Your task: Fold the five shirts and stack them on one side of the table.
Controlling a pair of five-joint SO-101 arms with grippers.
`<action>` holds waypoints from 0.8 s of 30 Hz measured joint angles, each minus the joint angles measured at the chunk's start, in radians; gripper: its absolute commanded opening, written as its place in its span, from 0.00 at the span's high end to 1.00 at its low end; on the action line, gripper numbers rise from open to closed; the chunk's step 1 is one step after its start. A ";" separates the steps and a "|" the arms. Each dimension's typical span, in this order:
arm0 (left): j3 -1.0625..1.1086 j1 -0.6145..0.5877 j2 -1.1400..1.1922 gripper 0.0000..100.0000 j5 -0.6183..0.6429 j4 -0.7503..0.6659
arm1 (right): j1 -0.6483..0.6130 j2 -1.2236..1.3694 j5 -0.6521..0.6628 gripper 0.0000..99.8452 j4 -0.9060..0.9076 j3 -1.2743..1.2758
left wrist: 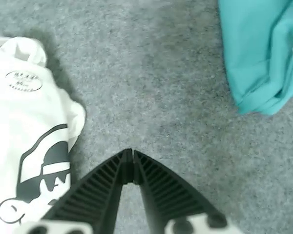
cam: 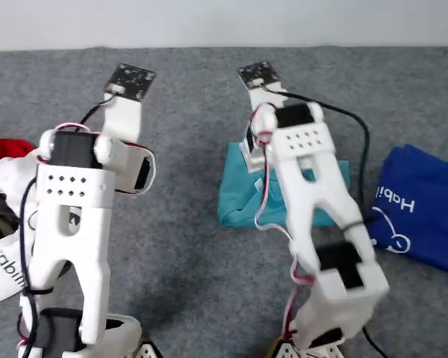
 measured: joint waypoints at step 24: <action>0.000 -0.098 0.000 1.00 0.000 0.000 | 0.061 0.502 0.117 0.99 0.342 -0.526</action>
